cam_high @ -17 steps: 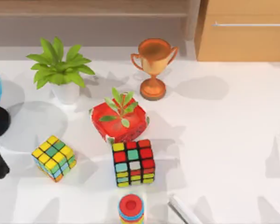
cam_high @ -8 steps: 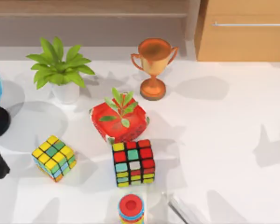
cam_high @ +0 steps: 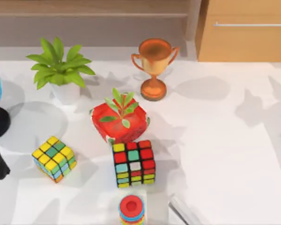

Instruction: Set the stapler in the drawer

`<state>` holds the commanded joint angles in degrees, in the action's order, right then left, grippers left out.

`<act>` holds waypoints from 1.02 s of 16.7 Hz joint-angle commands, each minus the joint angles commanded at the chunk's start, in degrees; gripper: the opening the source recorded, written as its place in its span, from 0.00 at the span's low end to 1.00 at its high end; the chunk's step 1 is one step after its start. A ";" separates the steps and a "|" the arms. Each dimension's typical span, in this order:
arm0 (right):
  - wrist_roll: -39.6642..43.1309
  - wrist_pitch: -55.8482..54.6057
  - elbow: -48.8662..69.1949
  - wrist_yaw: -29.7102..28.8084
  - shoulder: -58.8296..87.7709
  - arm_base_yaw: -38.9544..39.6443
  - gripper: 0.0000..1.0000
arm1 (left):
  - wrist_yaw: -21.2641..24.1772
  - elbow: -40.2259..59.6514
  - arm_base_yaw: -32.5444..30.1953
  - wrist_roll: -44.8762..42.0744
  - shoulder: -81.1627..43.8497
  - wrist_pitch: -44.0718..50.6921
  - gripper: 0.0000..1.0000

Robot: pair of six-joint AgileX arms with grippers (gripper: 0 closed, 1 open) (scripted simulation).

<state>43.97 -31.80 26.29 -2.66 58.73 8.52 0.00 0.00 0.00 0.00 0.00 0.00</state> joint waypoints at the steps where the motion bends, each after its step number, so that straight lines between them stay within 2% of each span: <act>1: 3.89 -3.13 2.29 -0.64 5.79 0.30 1.00 | 0.00 0.00 0.00 0.00 0.00 0.00 1.00; 10: 34.47 -30.15 20.54 -7.13 53.14 1.44 1.00 | 0.00 0.00 0.00 0.00 0.00 0.00 1.00; 14: 42.74 -38.85 26.02 -9.01 65.51 1.54 1.00 | 0.00 0.00 0.00 0.00 0.00 0.00 1.00; 17: 45.29 -41.75 27.82 -9.50 69.07 1.59 1.00 | 0.00 0.00 0.00 0.00 0.00 0.00 1.00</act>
<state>89.26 -73.55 54.11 -12.16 127.80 10.12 0.00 0.00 0.00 0.00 0.00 0.00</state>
